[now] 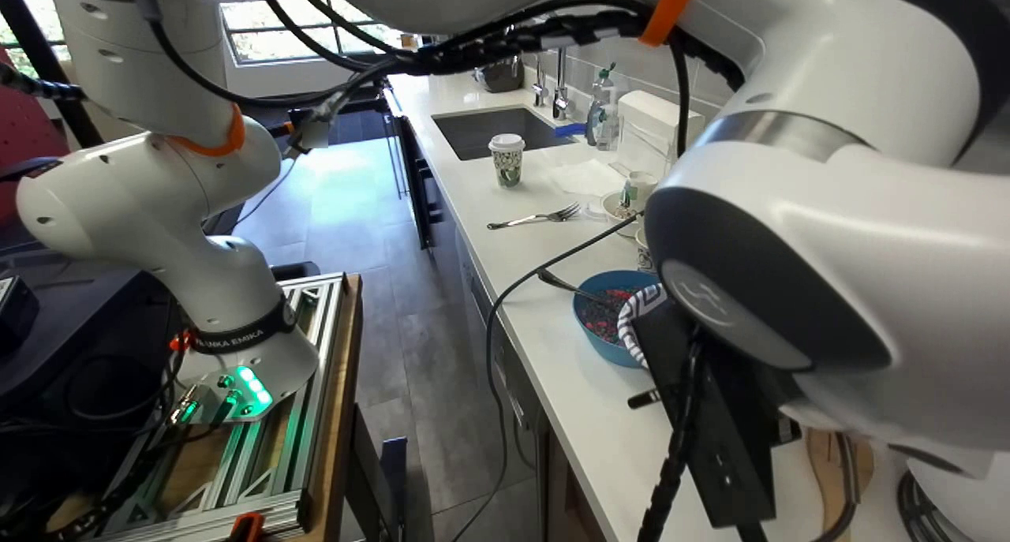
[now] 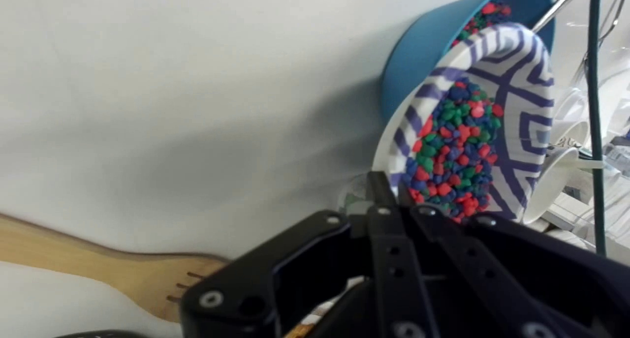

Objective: Pour the contents in the white and black bowl on the right into the blue bowl.

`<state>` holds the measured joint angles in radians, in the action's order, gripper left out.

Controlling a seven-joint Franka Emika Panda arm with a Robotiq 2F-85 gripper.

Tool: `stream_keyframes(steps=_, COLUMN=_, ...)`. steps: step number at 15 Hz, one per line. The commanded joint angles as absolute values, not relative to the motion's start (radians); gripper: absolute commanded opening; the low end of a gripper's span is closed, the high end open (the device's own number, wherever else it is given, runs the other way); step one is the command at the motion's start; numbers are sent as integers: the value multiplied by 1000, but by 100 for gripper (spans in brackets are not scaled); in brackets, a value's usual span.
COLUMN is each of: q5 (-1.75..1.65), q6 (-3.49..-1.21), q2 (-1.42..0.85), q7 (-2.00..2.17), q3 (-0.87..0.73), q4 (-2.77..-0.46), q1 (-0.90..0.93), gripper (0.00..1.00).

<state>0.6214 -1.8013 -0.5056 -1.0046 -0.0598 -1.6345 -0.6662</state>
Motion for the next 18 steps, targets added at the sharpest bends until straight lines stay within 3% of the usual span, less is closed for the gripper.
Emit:
stream_keyframes(steps=1, q5=631, q6=-1841, q2=-415, q7=-917, q3=-88, q4=-1729, q1=-588, gripper=0)
stream_keyframes(steps=10, q5=556, q6=-2160, q2=-255, q7=-722, q3=-157, q4=-1959, q1=-407, gripper=0)
stream_keyframes(steps=18, q5=415, q6=-2271, q2=-135, q7=-568, q3=-177, q4=-2092, q1=-346, gripper=0)
